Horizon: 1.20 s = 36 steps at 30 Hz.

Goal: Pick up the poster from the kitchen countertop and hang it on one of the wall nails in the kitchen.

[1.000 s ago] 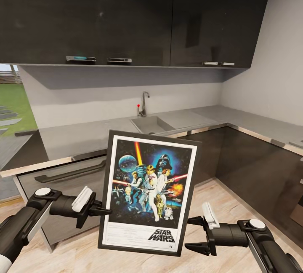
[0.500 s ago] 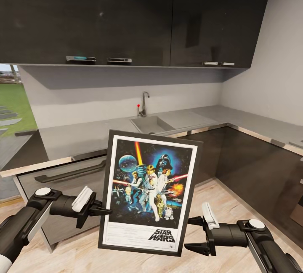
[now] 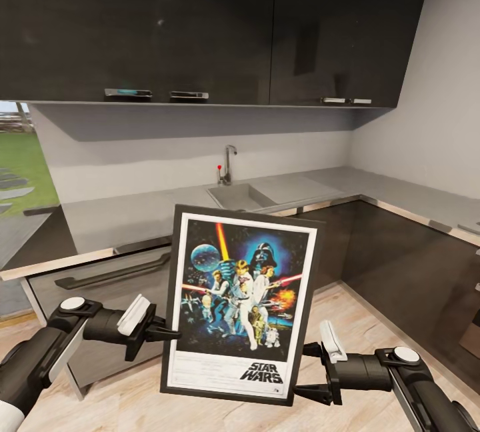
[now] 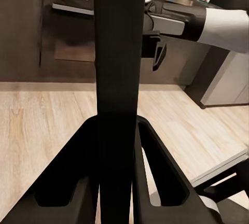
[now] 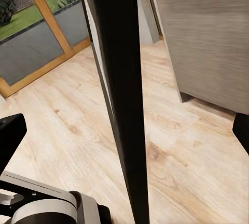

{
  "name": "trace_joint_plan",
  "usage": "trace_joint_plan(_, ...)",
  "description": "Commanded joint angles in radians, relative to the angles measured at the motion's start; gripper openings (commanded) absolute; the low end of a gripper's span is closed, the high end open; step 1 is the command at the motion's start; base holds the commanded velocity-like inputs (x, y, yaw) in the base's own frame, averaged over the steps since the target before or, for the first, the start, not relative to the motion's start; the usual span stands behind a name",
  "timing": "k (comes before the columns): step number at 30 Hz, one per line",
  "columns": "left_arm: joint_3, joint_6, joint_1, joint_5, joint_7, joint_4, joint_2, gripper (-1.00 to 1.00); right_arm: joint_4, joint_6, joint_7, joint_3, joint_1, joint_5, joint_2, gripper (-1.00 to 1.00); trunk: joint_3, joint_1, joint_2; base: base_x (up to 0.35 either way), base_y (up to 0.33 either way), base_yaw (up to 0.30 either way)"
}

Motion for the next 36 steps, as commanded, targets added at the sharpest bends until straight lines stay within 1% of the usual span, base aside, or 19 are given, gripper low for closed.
trace_joint_plan(1,-0.003,0.007,-0.001,0.004,-0.002,0.0,0.001,-1.0,0.0,0.011,0.004,-0.001,-0.001,0.0,0.0,1.0,-0.001,0.0,-0.001,0.0,0.0,0.0)
trace_joint_plan(14,-0.002,0.007,-0.001,0.004,-0.002,0.002,0.0,-1.0,0.001,0.009,0.004,-0.001,-0.001,0.0,0.0,1.0,-0.001,0.0,-0.001,0.0,0.0,0.0)
trace_joint_plan(15,-0.002,0.007,-0.001,0.004,-0.002,0.003,0.0,-1.0,0.001,0.009,0.004,-0.001,-0.001,0.0,0.0,-1.0,-0.001,0.0,-0.001,0.0,0.0,0.0)
trace_joint_plan(30,-0.002,0.007,-0.001,0.004,-0.002,0.005,0.0,-1.0,0.001,-0.006,0.005,0.0,0.0,-0.002,0.0,-1.0,-0.001,0.0,-0.001,0.0,0.0,0.0)
trace_joint_plan(31,-0.003,0.007,-0.001,0.004,-0.002,0.005,0.0,1.0,0.001,-0.006,0.005,-0.001,0.0,-0.002,0.0,-1.0,-0.001,0.0,-0.001,0.0,0.0,0.0)
trace_joint_plan(36,-0.001,0.008,-0.001,0.004,-0.002,0.006,0.0,1.0,0.001,-0.006,0.005,-0.001,0.0,-0.002,0.0,-1.0,-0.001,0.0,-0.001,0.0,0.0,0.0)
